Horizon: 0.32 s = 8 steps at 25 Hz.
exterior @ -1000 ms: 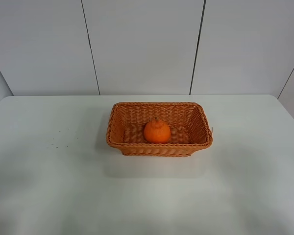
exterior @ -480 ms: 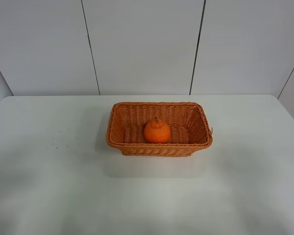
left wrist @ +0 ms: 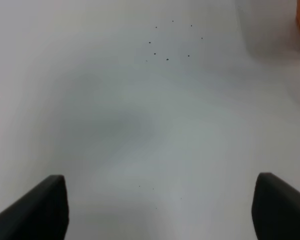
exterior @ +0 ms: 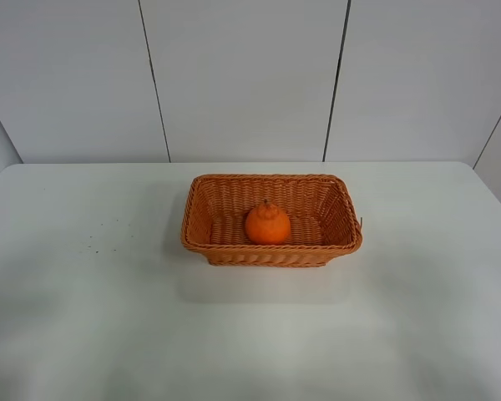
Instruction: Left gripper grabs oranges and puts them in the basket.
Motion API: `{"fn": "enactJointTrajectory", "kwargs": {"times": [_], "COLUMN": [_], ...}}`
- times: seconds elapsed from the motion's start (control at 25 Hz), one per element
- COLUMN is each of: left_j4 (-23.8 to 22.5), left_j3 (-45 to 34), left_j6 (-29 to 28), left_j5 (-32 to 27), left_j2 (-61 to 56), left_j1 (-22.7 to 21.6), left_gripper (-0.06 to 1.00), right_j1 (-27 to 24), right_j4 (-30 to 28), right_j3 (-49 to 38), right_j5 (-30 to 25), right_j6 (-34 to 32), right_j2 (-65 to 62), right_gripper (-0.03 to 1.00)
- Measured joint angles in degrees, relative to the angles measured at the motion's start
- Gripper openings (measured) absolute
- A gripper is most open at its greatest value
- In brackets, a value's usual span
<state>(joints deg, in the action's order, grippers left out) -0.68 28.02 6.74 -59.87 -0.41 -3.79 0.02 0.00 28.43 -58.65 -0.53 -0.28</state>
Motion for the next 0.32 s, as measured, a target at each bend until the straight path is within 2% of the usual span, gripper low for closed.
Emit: {"fn": "enactJointTrajectory", "kwargs": {"times": [0.32], "left_j4": [0.0], "left_j3": [0.0], "left_j6": [0.0], "left_j5": [0.0], "left_j2": [0.0], "left_j1": [0.0], "left_gripper": [0.85], "right_j1": [0.0], "right_j4": [0.0], "right_j3": [0.0], "right_j5": [0.0], "right_j6": [0.0], "right_j2": [0.0], "right_gripper": [0.69]}}
